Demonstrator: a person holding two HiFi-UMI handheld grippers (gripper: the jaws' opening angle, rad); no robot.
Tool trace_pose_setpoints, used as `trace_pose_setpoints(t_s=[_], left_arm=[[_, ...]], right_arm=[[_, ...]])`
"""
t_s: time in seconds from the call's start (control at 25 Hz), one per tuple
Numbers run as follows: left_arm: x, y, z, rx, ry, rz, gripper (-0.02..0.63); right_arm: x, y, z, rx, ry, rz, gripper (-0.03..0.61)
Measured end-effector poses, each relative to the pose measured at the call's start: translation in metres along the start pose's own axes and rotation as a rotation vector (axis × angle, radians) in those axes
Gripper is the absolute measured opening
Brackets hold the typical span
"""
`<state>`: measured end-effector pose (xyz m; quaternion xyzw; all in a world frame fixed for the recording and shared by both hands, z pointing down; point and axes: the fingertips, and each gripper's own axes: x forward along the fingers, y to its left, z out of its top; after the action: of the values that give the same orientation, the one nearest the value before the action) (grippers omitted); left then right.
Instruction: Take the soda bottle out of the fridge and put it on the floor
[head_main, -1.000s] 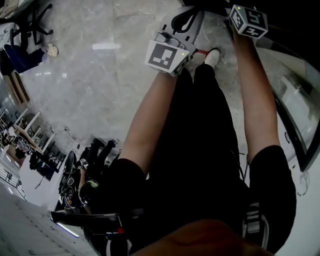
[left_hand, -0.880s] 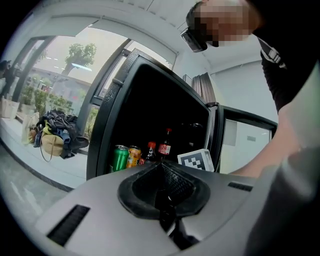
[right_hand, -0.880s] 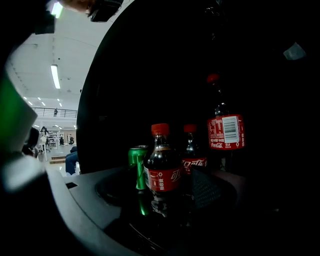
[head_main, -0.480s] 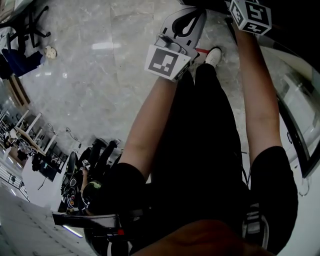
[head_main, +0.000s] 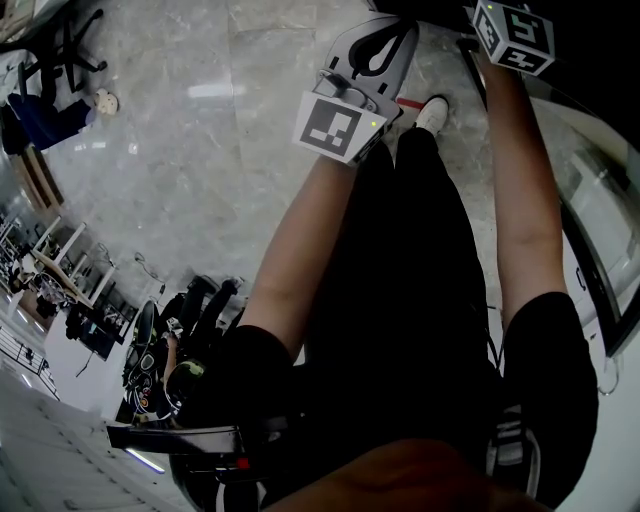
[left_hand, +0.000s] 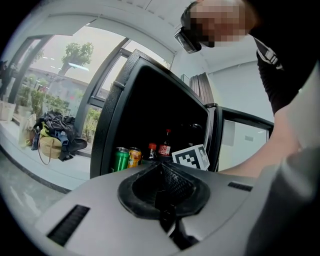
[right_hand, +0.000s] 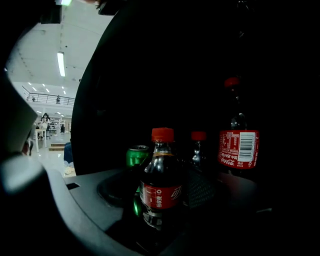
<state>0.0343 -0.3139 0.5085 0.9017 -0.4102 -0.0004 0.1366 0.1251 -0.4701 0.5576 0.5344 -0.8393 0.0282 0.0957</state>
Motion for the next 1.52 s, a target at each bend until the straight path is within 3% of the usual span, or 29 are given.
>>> trace_pose_setpoints(t_s=[0.52, 0.68, 1.12, 1.32, 1.52], left_arm=[[-0.045, -0.029, 0.065, 0.023, -0.025, 0.012, 0.005], [-0.066, -0.051, 0.095, 0.041, -0.049, -0.003, 0.005], [-0.143, -0.118, 0.160, 0.028, -0.069, 0.051, 0.005], [-0.185, -0.129, 0.172, 0.044, -0.064, 0.103, 0.005], [-0.232, -0.131, 0.147, 0.030, -0.072, 0.097, 0.005]], right_arm=[[-0.096, 0.055, 0.061, 0.000, -0.011, 0.146, 0.290], [-0.139, 0.079, 0.099, 0.010, -0.020, 0.222, 0.290], [-0.250, 0.140, 0.192, -0.034, -0.090, 0.489, 0.290], [-0.290, 0.177, 0.198, 0.003, -0.068, 0.548, 0.290], [-0.316, 0.224, 0.180, -0.003, -0.050, 0.581, 0.290]])
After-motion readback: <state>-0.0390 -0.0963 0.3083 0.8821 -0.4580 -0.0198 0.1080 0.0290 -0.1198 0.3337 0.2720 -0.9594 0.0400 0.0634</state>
